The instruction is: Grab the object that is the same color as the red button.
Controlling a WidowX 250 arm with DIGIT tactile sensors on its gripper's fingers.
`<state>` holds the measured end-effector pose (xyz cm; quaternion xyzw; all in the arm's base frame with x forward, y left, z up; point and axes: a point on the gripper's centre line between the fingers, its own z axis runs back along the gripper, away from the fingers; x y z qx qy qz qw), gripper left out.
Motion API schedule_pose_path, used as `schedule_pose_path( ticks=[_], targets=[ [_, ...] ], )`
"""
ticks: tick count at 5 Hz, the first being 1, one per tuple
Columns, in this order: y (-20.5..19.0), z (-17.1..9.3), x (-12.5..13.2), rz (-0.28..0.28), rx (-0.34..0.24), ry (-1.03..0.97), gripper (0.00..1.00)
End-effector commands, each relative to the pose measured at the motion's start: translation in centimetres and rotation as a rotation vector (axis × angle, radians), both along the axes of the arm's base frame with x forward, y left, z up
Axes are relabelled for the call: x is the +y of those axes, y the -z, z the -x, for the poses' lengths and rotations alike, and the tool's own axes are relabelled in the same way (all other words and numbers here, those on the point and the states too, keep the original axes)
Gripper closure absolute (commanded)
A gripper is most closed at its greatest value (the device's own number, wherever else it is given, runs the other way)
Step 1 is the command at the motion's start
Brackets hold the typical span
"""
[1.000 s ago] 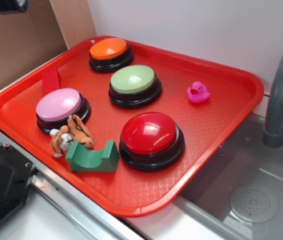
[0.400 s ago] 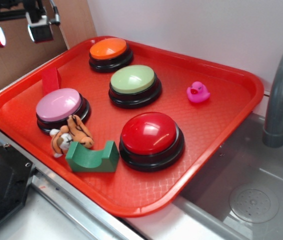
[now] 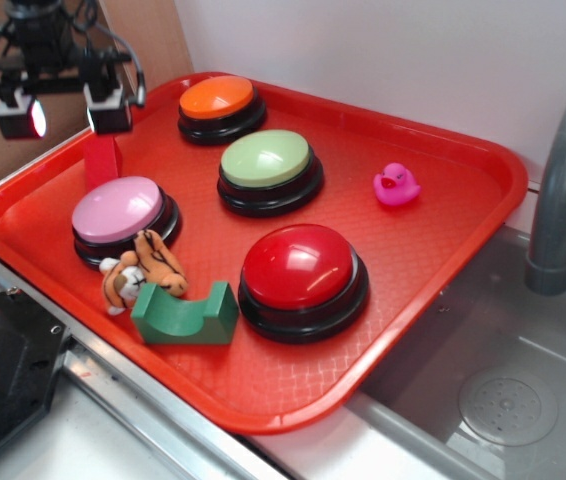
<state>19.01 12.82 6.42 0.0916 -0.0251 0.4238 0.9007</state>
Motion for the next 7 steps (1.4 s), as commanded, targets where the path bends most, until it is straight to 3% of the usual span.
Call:
schedule_pose_path(
  ticks=[1, 3, 5, 6, 7],
  targets=[
    [2.6, -1.2, 1.6, 0.009, -0.078, 0.118, 0.00],
    [3.8, -2.0, 1.4, 0.057, -0.138, 0.158, 0.00],
    [4.5, -0.1, 3.3, 0.003, -0.111, 0.137, 0.00],
    [5.6, -0.5, 4.1, -0.029, -0.111, 0.175, 0.32],
    [6.6, -2.3, 4.2, -0.035, -0.106, 0.270, 1.00]
  ],
)
